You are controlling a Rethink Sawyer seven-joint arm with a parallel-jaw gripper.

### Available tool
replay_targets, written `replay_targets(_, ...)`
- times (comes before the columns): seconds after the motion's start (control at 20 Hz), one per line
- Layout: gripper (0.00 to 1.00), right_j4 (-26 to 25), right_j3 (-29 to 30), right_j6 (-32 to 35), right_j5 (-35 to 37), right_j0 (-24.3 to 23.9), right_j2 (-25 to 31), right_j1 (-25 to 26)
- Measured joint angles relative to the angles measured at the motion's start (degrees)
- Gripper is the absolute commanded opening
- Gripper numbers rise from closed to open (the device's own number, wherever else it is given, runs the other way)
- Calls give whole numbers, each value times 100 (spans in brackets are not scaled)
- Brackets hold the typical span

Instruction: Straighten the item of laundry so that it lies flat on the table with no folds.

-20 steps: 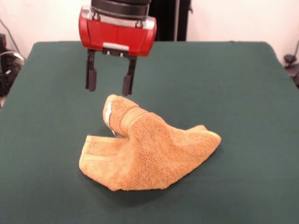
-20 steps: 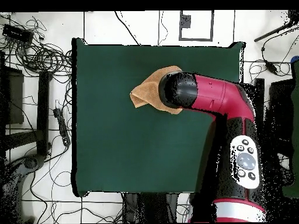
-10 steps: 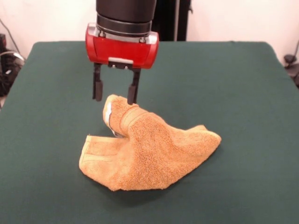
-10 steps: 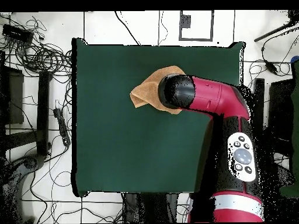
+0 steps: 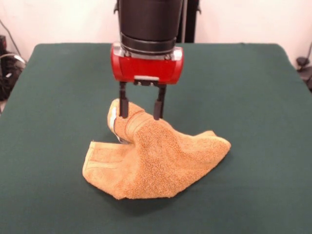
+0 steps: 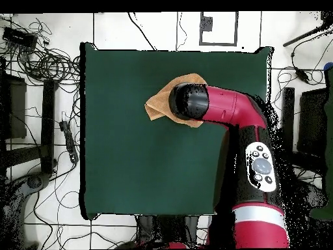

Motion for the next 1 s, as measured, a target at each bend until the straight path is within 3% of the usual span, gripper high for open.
replay_targets(1.0,100,-30,43,0,-625,-57,231,535)
